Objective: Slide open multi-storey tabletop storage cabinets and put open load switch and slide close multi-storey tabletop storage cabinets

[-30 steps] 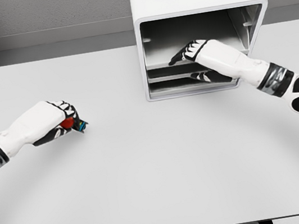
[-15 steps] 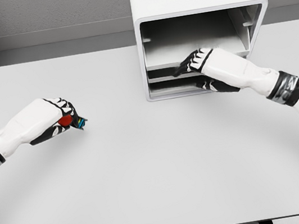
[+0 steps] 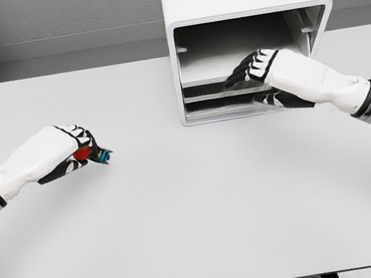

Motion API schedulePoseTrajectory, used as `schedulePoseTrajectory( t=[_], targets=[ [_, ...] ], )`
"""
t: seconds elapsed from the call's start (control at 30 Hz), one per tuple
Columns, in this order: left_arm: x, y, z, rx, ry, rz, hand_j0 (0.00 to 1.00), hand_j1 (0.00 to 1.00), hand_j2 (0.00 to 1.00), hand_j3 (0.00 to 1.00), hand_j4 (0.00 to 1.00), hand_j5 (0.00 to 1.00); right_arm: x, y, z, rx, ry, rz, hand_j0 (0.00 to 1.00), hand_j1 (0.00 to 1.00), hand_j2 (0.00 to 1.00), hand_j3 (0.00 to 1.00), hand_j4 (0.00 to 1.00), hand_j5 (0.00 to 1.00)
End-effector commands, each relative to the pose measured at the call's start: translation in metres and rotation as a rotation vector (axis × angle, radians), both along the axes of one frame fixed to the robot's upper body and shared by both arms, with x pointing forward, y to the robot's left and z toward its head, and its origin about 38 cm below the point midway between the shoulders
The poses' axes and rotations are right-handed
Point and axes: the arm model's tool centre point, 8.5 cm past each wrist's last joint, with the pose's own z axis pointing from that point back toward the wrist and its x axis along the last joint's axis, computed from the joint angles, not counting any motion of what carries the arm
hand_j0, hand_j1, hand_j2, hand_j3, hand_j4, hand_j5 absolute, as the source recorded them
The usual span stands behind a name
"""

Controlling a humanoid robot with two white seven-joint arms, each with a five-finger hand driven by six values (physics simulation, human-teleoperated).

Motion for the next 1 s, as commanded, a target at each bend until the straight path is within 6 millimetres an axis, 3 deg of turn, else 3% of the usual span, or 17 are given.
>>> schedulePoseTrajectory(
  t=[0.0, 0.17, 0.43, 0.7, 0.97],
  targets=[
    [-0.001, 0.0, 0.006, -0.011, -0.016, 0.001, 0.37, 0.37, 0.37, 0.37, 0.37, 0.37, 0.01, 0.0, -0.01, 0.034, 0.029, -0.028, 0.73, 0.73, 0.73, 0.73, 0.73, 0.73],
    [-0.001, -0.001, 0.006, -0.014, -0.017, 0.0, 0.37, 0.37, 0.37, 0.37, 0.37, 0.37, 0.038, 0.011, -0.026, 0.057, 0.059, -0.069, 0.73, 0.73, 0.73, 0.73, 0.73, 0.73],
    [-0.001, -0.001, 0.006, -0.014, -0.017, 0.0, 0.37, 0.37, 0.37, 0.37, 0.37, 0.37, 0.049, 0.028, -0.041, 0.05, 0.092, -0.064, 0.73, 0.73, 0.73, 0.73, 0.73, 0.73],
    [-0.001, -0.001, 0.007, -0.013, -0.021, -0.003, 0.37, 0.37, 0.37, 0.37, 0.37, 0.37, 0.041, 0.03, -0.054, 0.025, 0.117, -0.049, 0.74, 0.74, 0.74, 0.74, 0.74, 0.74],
    [-0.001, -0.001, 0.007, -0.013, -0.021, -0.003, 0.37, 0.37, 0.37, 0.37, 0.37, 0.37, 0.022, 0.023, -0.041, 0.001, 0.083, -0.012, 0.75, 0.75, 0.75, 0.75, 0.75, 0.75]
  ],
)
